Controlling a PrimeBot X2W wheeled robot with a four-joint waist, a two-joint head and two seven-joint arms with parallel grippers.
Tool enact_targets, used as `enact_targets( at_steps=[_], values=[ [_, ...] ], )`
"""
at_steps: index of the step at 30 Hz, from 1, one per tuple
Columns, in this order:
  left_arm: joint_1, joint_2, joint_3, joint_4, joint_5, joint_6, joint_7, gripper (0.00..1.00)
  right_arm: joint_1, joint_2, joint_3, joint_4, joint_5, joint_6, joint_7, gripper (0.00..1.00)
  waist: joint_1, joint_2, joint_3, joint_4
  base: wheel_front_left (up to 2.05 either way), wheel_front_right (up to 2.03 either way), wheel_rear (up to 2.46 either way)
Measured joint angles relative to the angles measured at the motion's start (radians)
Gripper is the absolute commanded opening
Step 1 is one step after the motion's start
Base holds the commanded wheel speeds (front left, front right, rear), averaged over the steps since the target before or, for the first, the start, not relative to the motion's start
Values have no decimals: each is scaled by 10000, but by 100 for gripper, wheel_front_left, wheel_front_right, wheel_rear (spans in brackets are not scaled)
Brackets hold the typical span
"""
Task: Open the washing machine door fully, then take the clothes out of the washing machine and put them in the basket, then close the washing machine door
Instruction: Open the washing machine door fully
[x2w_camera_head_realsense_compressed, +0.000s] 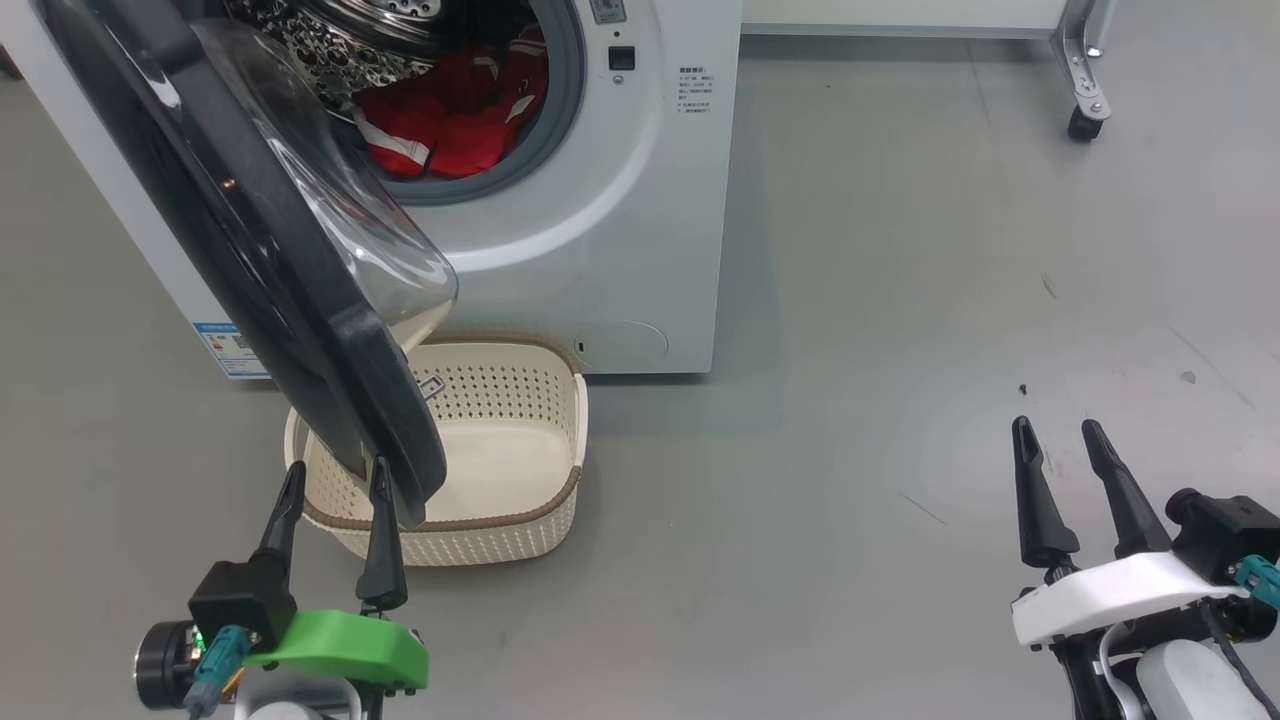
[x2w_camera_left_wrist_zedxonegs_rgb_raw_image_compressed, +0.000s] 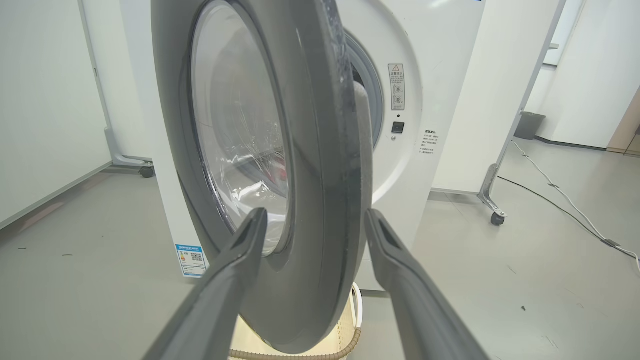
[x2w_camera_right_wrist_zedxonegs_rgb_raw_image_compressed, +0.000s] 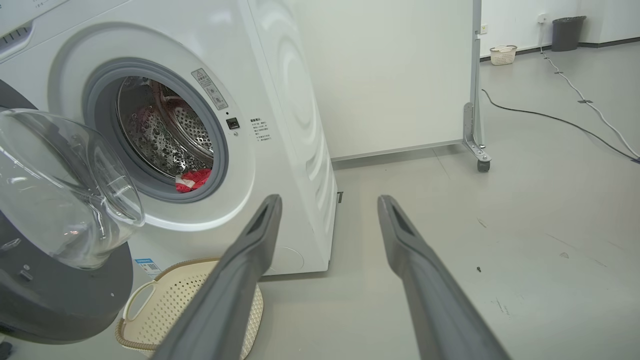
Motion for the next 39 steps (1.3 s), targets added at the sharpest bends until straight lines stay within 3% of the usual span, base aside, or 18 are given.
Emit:
enact_targets(
  at_steps=[32,33,34,39],
  values=[
    [0,17,-2,155,-123,0,0,100,118,437,-282,-19,-274,286,0,100,0,0,175,46,0,0,0],
    [1,15,-44,192,-174,0,0,45,118,447,-282,-19,-280,322,0,100,0,0,183,43,0,0,0],
    [2,15,-69,205,-201,0,0,3,118,453,-286,-23,-297,324,0,100,0,0,200,39,0,0,0],
    [1,15,-163,196,-334,0,0,0,118,456,-324,-21,-372,334,0,100,0,0,245,31,0,0,0]
  ],
)
